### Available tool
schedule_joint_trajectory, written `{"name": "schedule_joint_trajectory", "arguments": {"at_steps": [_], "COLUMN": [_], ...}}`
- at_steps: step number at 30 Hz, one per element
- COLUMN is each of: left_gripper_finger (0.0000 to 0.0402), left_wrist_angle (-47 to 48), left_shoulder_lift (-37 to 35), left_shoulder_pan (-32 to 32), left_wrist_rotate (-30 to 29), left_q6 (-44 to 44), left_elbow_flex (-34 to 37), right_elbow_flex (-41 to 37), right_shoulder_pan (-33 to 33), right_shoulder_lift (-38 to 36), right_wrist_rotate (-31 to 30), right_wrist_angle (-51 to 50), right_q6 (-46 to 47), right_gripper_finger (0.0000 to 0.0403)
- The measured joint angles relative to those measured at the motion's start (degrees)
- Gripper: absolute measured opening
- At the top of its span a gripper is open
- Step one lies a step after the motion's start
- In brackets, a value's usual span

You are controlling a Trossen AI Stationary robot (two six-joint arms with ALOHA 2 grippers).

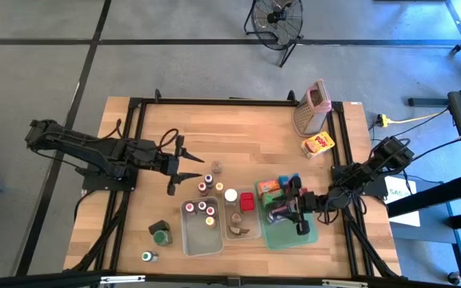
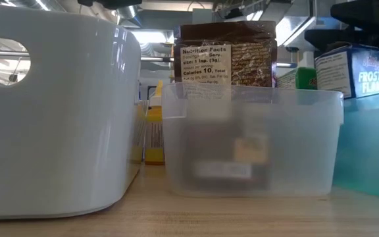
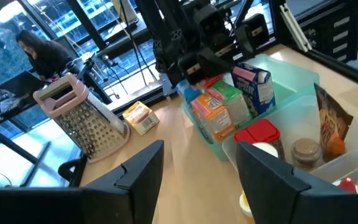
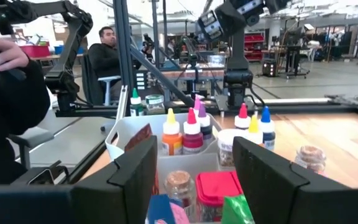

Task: Pick & Place Kitchen Items
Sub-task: Put the green seasoning bottle into the white bin

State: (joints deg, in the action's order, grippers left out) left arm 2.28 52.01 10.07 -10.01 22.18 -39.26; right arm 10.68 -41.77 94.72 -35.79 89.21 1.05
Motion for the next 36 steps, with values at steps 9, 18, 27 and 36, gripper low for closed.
{"name": "schedule_joint_trajectory", "arguments": {"at_steps": [9,18,27,36], "left_gripper_finger": [0.0192,0.019,0.0188,0.0187], "left_wrist_angle": [3.65,4.53,4.46,4.46], "left_shoulder_lift": [-0.09,-0.22,-0.33,-0.33], "left_shoulder_pan": [0.02,0.0,0.0,0.0], "left_wrist_rotate": [-4.57,-6.86,-7.1,-7.1], "left_q6": [1.58,2.54,4.56,4.58], "left_elbow_flex": [0.04,0.04,0.04,0.04], "right_elbow_flex": [0.76,0.81,1.86,5.08], "right_shoulder_pan": [-0.32,-0.3,-0.32,-0.34], "right_shoulder_lift": [-0.22,-0.26,-0.33,-0.33], "right_wrist_rotate": [0.02,2.18,2.93,6.08], "right_wrist_angle": [0.26,0.23,0.59,0.61], "right_q6": [-7.68,-14.28,-19.87,-29.18], "right_gripper_finger": [0.0213,0.0213,0.0213,0.0213]}}
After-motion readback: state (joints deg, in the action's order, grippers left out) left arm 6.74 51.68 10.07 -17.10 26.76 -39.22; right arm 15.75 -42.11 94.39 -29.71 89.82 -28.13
